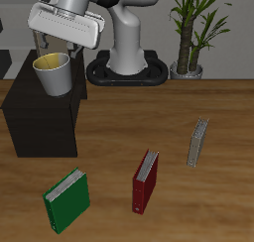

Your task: Place the right yellow book upright on top of the shelf and place the white-yellow mug on top of the shelf

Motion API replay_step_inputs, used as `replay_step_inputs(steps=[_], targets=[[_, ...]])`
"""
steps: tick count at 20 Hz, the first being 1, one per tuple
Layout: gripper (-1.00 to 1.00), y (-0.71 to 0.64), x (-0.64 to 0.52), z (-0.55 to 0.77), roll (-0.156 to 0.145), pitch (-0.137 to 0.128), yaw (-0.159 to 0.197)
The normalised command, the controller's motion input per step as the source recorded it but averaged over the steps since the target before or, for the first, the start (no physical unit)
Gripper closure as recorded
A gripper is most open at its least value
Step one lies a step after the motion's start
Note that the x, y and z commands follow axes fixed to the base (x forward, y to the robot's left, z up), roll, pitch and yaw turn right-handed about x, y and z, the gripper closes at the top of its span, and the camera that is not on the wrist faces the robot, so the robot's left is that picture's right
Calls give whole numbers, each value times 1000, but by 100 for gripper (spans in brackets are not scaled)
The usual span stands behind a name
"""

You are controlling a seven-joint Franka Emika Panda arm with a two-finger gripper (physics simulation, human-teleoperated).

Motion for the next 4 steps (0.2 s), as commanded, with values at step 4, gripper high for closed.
replay_step_inputs(steps=[4], targets=[[-100,266,-149,164,22,-41,10]])
